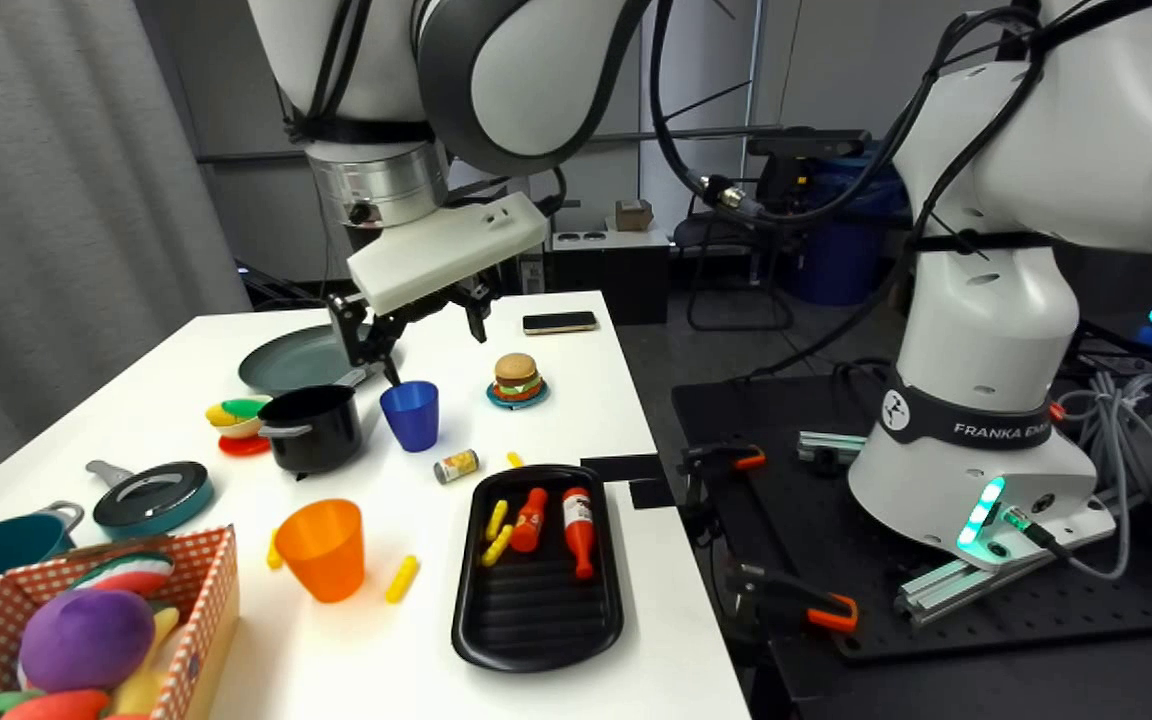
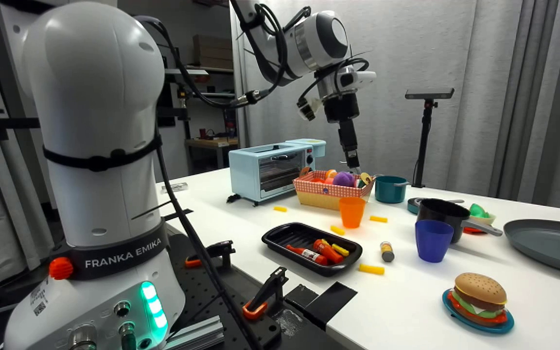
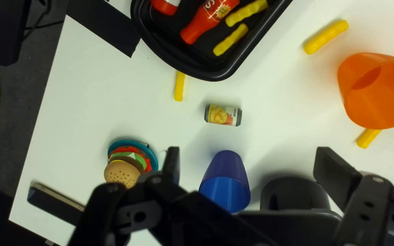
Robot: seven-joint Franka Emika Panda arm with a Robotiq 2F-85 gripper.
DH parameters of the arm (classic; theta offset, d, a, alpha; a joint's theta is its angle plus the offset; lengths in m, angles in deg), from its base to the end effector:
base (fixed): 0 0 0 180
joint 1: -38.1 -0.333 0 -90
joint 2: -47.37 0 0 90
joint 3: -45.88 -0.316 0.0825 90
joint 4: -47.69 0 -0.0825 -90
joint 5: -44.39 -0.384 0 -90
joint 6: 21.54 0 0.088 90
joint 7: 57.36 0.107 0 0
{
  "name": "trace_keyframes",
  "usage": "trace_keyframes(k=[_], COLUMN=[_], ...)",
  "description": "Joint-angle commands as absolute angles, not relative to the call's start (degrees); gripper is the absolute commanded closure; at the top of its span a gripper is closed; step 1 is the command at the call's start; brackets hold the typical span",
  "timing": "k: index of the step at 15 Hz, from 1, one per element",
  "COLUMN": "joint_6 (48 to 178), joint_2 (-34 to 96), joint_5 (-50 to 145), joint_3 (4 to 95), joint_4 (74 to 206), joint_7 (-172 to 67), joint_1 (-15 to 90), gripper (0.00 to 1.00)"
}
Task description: Pour the potato chips out of the orange cup and onto the black tray, pour the potato chips from the dark blue cup and onto the black tray
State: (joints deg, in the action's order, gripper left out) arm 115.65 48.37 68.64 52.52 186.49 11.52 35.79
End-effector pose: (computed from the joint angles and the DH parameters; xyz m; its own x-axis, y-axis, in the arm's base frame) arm 0.4818 -0.0398 0.3138 0.5690 -0.7876 0.2363 -0.8222 -0.5494 0.1488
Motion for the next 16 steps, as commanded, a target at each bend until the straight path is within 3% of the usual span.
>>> trace_keyframes(k=[1, 16], joint_6=[116.0, 115.5], joint_2=[52.0, 52.1], joint_5=[65.6, 66.2], joint_3=[51.4, 50.9], joint_4=[189.3, 190.3], joint_7=[4.7, -3.7], joint_1=[38.6, 41.9], gripper=[0.0, 0.0])
